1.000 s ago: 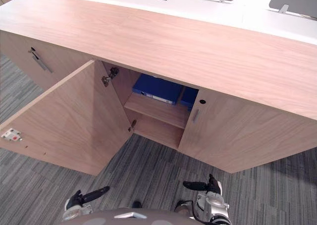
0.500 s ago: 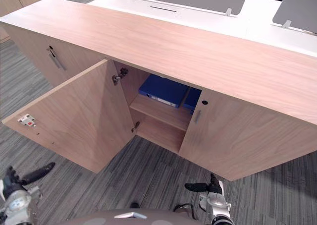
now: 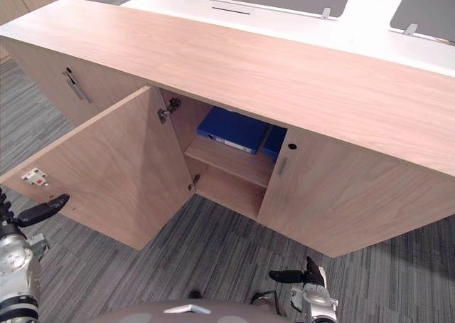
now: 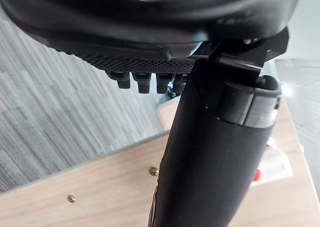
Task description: Walk over to the cabinet, pick up the folder, carry it to the office cabinet, place the folder inside the office cabinet, then close the office cabinet door
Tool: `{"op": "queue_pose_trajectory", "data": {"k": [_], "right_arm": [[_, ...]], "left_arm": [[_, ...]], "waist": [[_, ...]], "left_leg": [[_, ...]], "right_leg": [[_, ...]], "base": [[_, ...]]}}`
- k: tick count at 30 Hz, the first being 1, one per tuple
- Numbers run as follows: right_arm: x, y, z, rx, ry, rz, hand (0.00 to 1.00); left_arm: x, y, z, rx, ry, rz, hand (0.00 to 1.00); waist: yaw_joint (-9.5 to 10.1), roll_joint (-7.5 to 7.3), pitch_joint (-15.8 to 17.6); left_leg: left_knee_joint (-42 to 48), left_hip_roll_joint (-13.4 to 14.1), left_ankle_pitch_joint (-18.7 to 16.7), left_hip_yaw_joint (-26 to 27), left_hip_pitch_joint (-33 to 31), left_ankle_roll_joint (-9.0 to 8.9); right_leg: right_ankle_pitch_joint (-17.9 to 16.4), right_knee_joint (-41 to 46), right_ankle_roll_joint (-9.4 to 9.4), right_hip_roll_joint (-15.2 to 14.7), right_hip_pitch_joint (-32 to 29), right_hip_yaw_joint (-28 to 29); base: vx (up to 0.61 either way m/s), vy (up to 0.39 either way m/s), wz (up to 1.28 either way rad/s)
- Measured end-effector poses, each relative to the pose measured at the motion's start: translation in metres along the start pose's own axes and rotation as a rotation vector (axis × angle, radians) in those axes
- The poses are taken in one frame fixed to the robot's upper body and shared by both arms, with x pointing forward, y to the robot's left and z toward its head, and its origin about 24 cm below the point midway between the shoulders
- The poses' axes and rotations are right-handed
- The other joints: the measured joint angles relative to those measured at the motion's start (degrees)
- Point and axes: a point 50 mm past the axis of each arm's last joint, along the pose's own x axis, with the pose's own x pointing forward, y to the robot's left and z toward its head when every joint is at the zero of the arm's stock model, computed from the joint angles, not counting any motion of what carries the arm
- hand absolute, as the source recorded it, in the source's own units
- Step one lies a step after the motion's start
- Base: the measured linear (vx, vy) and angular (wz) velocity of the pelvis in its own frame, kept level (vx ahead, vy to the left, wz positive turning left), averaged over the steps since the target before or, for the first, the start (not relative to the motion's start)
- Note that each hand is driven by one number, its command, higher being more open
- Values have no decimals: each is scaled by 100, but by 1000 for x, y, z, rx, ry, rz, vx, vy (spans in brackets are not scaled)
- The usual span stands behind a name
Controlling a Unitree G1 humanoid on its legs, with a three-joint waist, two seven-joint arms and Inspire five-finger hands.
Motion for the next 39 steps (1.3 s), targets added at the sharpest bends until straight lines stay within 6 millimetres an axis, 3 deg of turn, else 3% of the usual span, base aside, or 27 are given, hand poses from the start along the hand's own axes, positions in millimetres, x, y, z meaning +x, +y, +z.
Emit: {"op": "queue_pose_trajectory", "data": {"k": [8,14,22,30,33,39], "right_arm": [[-1,-2,-6,-3,14,-1,100],[-3,-2,-11,-10,25,6,100],[-4,3,-14,-15,35,24,100],[-7,11,-20,-24,48,48,100],[-7,11,-20,-26,46,55,100],[-7,14,-18,-38,41,64,100]], "left_arm": [[-2,-15,5,43,-34,-70,100],[-21,-27,-4,14,-34,-114,100],[-73,-49,-41,-42,57,-231,100],[-139,-84,-87,17,265,-563,100],[-152,-96,-92,93,264,-672,100],[-168,-143,-83,227,166,-927,100]], "waist": [[27,-36,-23],[124,-37,-31],[173,20,-71],[171,14,-71],[154,15,-74],[-134,9,-127]], "left_leg": [[0,19,-4,86,26,-4],[0,2,-9,117,31,4],[-25,-17,-1,108,24,16],[-25,-22,12,194,-25,-9],[-24,-10,10,317,-28,-12],[2,2,-21,700,17,19]], "right_leg": [[13,-12,-18,29,-11,84],[25,-15,-22,21,-23,141],[40,-16,-11,3,-19,144],[92,-60,59,15,-92,299],[108,-73,85,47,-160,471],[315,-288,75,113,-218,860]], "base": [[-9,7,-5],[-6,10,-2],[-1,3,0],[-25,13,-3],[-22,16,-22],[-5,26,-37]]}}
